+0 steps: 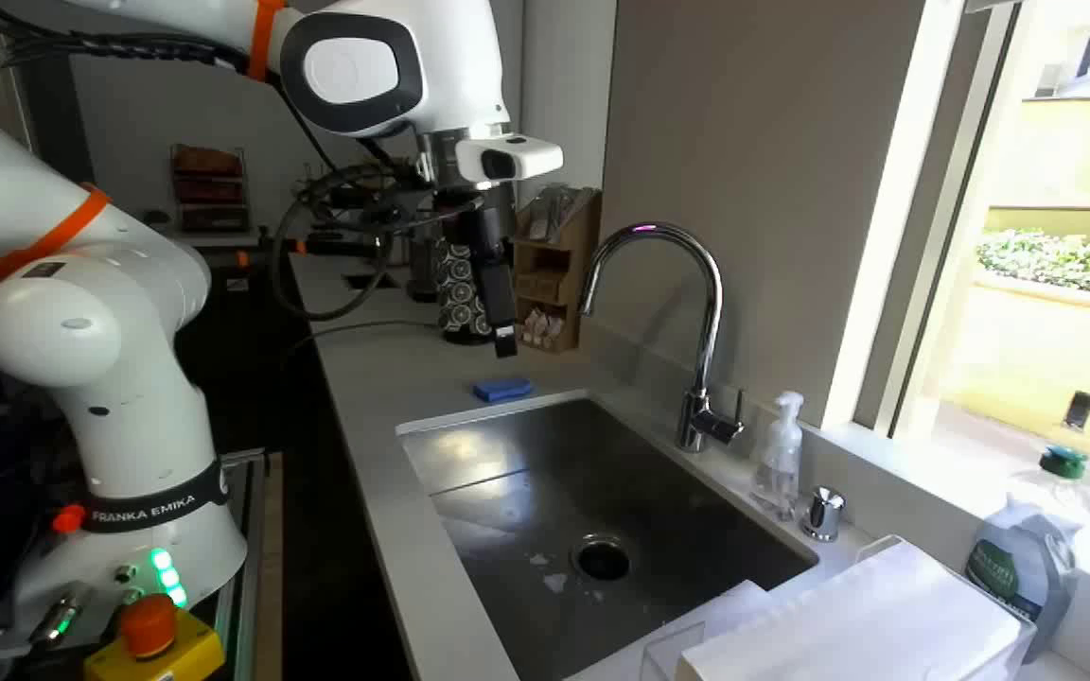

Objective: Push down on the pump bottle.

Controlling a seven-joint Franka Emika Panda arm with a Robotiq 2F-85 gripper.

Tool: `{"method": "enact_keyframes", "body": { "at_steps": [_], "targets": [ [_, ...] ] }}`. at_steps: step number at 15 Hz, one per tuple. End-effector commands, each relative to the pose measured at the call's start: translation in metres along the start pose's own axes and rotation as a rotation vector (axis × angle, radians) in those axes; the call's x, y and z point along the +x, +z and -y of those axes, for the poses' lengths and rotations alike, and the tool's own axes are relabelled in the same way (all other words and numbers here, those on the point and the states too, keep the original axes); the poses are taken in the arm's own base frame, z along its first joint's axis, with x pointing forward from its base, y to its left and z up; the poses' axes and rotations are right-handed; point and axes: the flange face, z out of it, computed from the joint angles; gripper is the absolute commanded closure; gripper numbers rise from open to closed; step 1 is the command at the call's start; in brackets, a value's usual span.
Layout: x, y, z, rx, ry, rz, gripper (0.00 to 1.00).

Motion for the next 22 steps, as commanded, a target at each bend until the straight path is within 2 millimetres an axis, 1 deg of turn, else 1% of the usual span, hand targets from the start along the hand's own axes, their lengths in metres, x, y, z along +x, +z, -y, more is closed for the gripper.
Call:
{"method": "enact_keyframes", "body": {
  "at_steps": [1, 6, 7, 8, 9, 11, 14, 16, 17, 18, 22],
  "targets": [
    [0.000, -0.001, 0.000, 0.000, 0.000, 0.001, 0.00],
    [0.000, 0.000, 0.000, 0.000, 0.000, 0.002, 0.00],
    [-0.006, -0.004, -0.009, -0.030, 0.030, 0.010, 0.00],
    [-0.010, -0.007, -0.016, -0.042, 0.008, 0.005, 0.00],
    [-0.014, -0.009, -0.030, -0.123, -0.012, 0.027, 0.00],
    [-0.016, -0.011, -0.054, -0.184, -0.121, 0.034, 0.00],
    [-0.010, -0.016, -0.088, -0.260, -0.249, 0.021, 0.00],
    [-0.001, -0.023, -0.105, -0.282, -0.285, -0.031, 0.00],
    [-0.010, -0.022, -0.091, -0.252, -0.234, -0.014, 0.00],
    [-0.009, -0.024, -0.096, -0.253, -0.234, -0.024, 0.00],
    [-0.008, -0.024, -0.093, -0.256, -0.240, -0.024, 0.00]
  ]
}}
